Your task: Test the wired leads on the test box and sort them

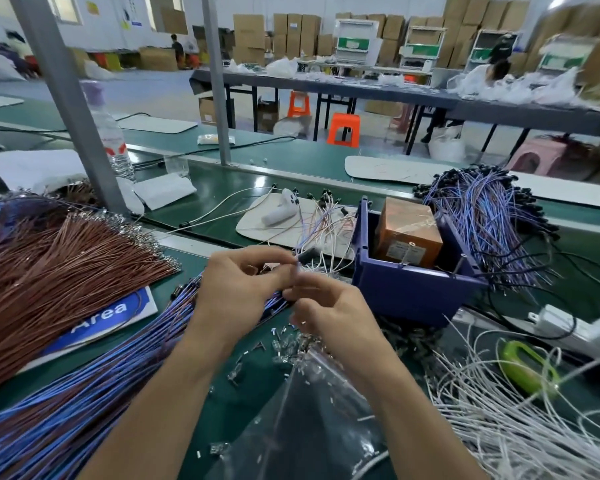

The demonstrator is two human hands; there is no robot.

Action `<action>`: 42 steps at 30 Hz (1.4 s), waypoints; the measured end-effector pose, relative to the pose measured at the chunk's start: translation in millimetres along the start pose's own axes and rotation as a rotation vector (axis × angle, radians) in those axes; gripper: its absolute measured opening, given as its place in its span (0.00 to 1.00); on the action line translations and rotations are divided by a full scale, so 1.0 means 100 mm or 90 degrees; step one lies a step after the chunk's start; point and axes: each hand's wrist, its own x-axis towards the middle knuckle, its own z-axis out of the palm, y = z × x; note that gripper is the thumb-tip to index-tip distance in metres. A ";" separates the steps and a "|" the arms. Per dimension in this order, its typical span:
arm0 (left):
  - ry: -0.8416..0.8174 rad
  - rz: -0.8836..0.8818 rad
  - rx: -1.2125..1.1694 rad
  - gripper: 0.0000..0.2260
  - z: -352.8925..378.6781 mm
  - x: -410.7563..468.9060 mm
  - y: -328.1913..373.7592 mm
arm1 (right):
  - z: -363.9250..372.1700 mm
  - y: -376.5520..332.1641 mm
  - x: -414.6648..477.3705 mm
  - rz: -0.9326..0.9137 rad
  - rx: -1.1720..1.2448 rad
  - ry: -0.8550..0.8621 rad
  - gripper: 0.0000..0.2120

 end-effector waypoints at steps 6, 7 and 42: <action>-0.156 -0.077 -0.147 0.11 0.32 -0.16 0.15 | -0.11 -0.14 -0.19 -0.061 0.219 0.083 0.11; -0.170 -0.074 -0.139 0.11 0.33 -0.18 0.14 | -0.20 -0.15 -0.23 -0.063 0.248 0.123 0.13; -0.244 -0.201 -0.186 0.16 0.99 -0.54 -0.34 | -0.79 0.34 -0.77 0.062 0.014 0.115 0.05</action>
